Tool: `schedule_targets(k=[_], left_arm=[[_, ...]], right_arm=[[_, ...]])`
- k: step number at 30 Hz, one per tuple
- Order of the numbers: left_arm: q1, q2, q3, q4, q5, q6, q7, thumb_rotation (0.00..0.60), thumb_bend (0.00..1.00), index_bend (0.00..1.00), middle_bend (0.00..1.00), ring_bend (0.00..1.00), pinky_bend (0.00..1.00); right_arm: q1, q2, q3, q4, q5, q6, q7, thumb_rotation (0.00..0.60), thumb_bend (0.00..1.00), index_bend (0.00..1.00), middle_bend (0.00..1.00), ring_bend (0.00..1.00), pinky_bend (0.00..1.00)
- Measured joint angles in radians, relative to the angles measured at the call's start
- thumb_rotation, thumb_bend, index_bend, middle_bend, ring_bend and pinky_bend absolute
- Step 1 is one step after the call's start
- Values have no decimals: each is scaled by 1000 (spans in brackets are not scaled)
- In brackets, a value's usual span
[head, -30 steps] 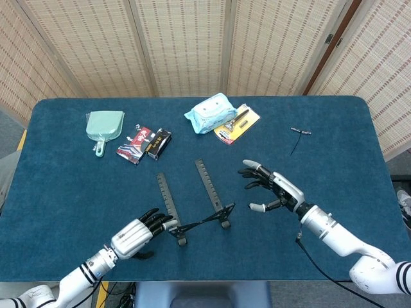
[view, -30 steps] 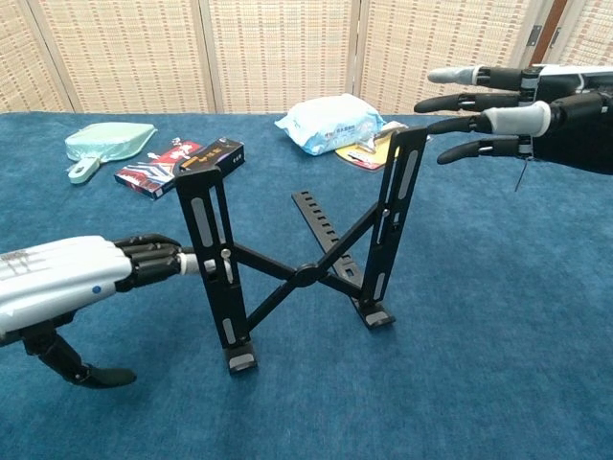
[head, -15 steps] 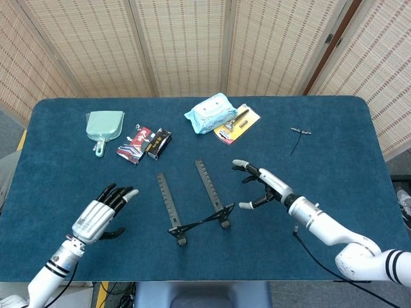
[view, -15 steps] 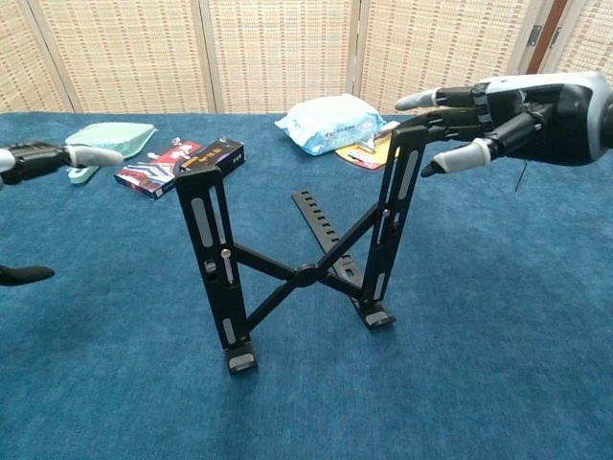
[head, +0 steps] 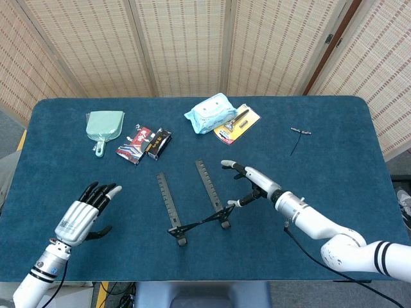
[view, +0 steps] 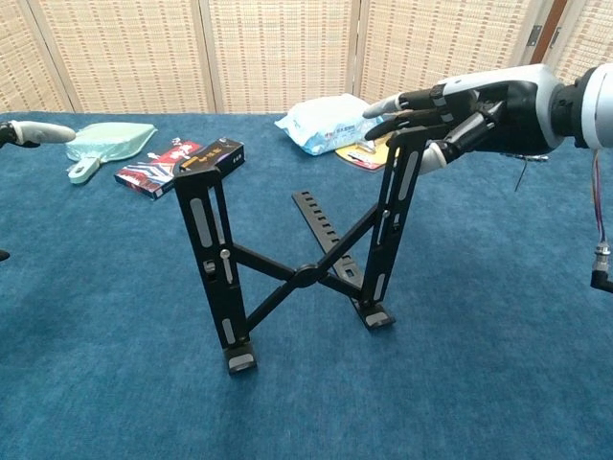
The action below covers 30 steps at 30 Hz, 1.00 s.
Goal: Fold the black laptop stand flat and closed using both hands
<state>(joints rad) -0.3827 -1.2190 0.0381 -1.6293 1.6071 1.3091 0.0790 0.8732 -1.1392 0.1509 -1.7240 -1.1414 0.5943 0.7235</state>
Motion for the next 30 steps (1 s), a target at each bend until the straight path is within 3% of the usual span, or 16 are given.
schedule_targets(k=[7, 17, 30], left_arm=[[0, -3, -1, -3, 6, -11, 6, 600, 214, 52, 77, 96, 0], [-1, -6, -4, -10, 11, -26, 19, 600, 213, 52, 77, 96, 0], [15, 5, -3, -9, 12, -14, 15, 600, 214, 52, 76, 95, 0]], right_arm=[[-3, 53, 12, -45, 40, -36, -65, 600, 102, 0, 79, 11, 167], [-60, 134, 21, -111, 14, -51, -91, 600, 102, 0, 75, 7, 167], [-45, 69, 59, -96, 25, -77, -113, 600, 101, 0, 75, 7, 167]])
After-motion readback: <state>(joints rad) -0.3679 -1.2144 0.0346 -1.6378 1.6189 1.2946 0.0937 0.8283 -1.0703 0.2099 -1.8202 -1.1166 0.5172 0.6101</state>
